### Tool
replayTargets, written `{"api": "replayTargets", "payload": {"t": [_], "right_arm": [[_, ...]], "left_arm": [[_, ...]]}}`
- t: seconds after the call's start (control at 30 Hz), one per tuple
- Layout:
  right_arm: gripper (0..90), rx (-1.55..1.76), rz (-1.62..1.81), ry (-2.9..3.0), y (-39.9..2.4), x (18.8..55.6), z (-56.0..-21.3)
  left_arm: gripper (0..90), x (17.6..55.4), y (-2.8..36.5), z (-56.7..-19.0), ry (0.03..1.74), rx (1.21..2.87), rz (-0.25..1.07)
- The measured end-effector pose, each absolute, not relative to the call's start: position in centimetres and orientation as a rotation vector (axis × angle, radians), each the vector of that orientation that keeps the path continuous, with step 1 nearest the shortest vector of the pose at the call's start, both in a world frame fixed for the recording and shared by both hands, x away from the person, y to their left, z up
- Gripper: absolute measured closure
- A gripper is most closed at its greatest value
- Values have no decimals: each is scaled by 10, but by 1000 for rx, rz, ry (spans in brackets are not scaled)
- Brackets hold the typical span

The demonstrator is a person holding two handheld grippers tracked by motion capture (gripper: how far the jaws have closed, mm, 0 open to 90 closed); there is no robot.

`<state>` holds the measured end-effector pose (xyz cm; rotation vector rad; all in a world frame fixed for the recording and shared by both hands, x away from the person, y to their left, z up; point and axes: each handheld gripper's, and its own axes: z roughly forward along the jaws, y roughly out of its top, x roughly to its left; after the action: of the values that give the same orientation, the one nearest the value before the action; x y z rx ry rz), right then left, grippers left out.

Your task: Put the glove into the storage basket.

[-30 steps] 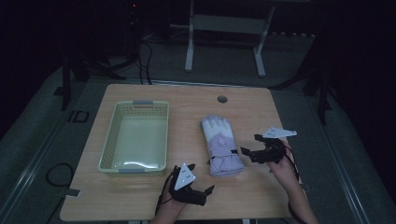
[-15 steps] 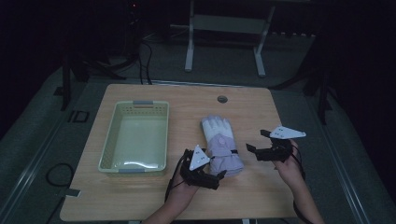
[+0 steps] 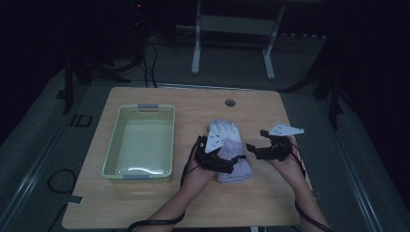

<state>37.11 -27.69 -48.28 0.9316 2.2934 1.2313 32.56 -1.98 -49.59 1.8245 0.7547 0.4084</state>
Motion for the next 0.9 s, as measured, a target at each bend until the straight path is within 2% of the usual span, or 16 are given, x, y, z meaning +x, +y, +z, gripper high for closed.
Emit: {"api": "replayTargets", "payload": {"t": [0.07, 0.13, 0.27, 0.3, 0.37, 0.57, 0.9], "right_arm": [[154, 917, 1223, 2289, -271, 376, -484], [216, 903, 1228, 2282, -266, 380, -485], [235, 879, 1212, 2276, -257, 386, -490], [237, 881, 1211, 2286, -255, 387, -492], [253, 881, 1191, 2292, -252, 389, -497], [290, 889, 1208, 2306, -248, 389, -508], [290, 921, 1119, 2371, -247, 387, -532]], "left_arm": [[0, 328, -21, -497, 753, 1836, 405], [0, 330, -22, -500, 759, 1850, 404], [0, 332, -19, -506, 780, 1850, 397], [11, 333, -17, -507, 786, 1854, 401], [103, 334, -13, -510, 806, 1843, 393], [235, 338, -9, -518, 894, 1869, 404], [260, 349, -12, -544, 1069, 1963, 356]]}}
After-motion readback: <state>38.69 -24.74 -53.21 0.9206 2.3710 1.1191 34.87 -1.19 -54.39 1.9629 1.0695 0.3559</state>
